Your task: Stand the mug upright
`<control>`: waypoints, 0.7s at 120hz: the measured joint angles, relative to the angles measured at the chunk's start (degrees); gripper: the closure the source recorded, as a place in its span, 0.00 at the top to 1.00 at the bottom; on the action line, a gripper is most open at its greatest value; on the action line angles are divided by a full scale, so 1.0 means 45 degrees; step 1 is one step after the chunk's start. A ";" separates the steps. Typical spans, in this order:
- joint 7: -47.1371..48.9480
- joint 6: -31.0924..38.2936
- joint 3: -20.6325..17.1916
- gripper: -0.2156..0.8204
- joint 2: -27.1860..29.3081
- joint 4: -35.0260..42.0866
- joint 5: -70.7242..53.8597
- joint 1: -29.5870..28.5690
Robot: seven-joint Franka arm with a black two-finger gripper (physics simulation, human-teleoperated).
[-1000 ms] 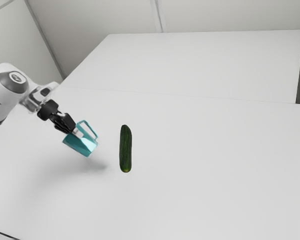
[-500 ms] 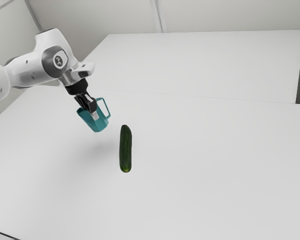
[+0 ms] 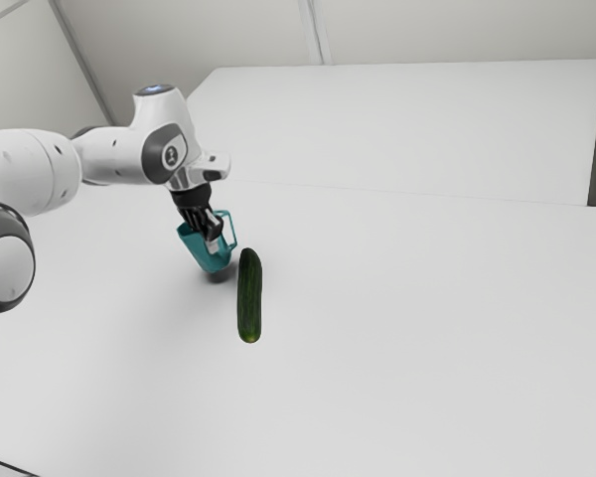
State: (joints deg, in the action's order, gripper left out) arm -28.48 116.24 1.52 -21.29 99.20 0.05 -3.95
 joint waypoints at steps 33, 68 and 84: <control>0.0581 0.0444 0.0003 0.03 -0.0415 0.0052 -0.0207 -0.0003; 0.0892 0.0483 -0.0004 0.43 -0.0439 0.0050 -0.0111 -0.0001; 0.0969 0.0379 -0.0007 0.60 -0.0104 0.0064 -0.0059 -0.0001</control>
State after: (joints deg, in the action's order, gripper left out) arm -24.12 117.94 1.49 -21.76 99.49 -0.22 -3.95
